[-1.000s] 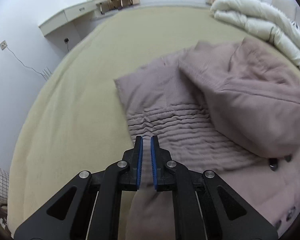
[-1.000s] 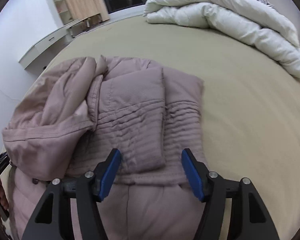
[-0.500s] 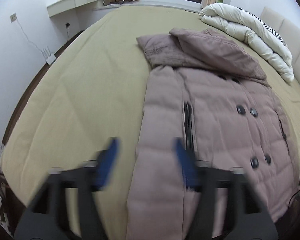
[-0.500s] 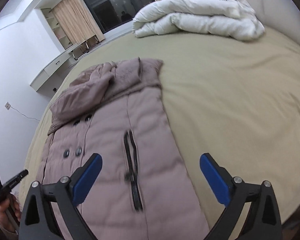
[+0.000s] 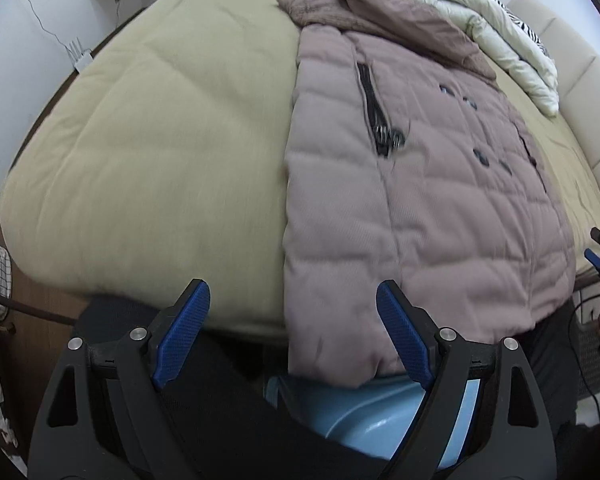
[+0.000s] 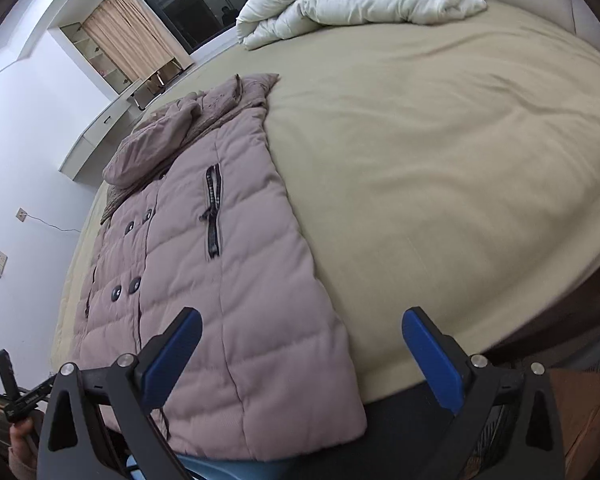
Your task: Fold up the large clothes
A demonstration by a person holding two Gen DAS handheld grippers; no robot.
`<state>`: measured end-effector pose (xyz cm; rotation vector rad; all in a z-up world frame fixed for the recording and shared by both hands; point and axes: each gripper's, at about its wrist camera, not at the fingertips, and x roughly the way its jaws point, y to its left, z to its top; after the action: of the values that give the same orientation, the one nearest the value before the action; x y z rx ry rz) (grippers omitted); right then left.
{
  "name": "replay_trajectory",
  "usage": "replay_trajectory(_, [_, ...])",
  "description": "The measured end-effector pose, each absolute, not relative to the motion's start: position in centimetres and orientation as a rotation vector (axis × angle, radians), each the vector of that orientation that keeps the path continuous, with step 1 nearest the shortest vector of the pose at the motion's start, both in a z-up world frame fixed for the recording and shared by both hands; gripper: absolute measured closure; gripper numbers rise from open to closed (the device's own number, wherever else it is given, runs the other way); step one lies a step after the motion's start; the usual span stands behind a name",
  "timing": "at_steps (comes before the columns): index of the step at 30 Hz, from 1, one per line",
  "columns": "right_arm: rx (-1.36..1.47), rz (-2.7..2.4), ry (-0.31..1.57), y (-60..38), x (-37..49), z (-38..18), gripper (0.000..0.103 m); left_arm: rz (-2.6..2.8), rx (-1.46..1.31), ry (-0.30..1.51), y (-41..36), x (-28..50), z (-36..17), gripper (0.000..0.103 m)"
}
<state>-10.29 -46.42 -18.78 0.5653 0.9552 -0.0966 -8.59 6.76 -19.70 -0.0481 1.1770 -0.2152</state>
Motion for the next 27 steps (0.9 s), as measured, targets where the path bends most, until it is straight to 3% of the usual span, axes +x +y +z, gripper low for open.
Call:
replay_trajectory(14, [0.718, -0.014, 1.023, -49.2, -12.6, -22.2, 0.005, -0.284, -0.175, 1.282, 8.3, -7.9, -24.3, 0.018])
replay_trajectory(27, [0.911, 0.151, 1.095, -48.8, -11.8, -26.4, 0.027, -0.341, -0.269, 1.333, 8.8, -6.3, -26.2, 0.027])
